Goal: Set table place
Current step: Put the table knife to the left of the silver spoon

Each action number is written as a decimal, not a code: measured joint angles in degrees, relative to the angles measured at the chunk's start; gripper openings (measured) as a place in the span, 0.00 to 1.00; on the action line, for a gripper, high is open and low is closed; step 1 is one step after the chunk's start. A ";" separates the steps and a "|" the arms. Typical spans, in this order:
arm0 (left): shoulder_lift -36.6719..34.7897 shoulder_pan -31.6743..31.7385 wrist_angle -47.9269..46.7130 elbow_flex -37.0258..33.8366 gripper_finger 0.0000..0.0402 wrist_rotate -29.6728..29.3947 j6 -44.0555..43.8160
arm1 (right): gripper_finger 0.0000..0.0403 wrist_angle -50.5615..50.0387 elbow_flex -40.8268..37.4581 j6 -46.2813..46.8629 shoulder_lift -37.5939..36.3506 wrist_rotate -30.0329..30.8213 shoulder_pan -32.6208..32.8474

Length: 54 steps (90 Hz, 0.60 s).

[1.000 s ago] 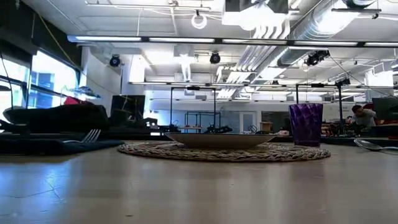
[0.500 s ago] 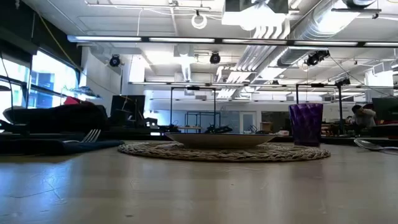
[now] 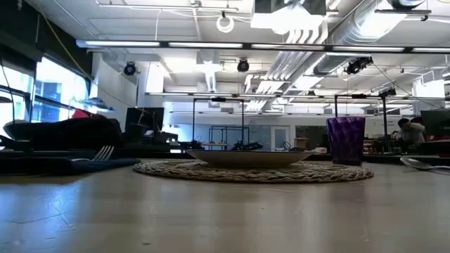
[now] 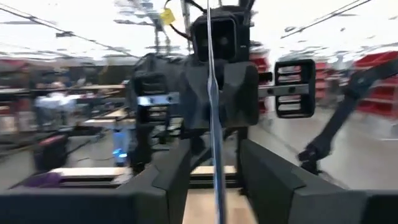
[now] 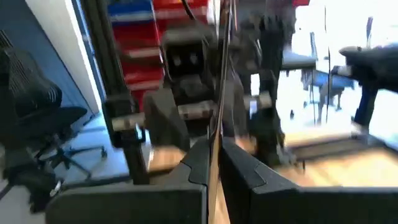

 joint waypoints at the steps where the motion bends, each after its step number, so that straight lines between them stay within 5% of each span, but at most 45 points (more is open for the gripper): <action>1: -0.04 -0.36 -0.10 0.00 0.32 -0.76 0.23 | 0.00 -1.21 0.00 0.91 -0.23 0.01 -0.01; 24: -2.10 -7.02 -11.87 0.00 0.32 -14.51 -7.96 | 0.00 -35.62 0.00 29.38 -5.63 -2.64 -1.00; 54: -5.45 -8.34 -42.82 0.00 0.32 -10.57 -41.62 | 0.00 -76.90 0.00 57.90 -7.10 -19.46 -4.56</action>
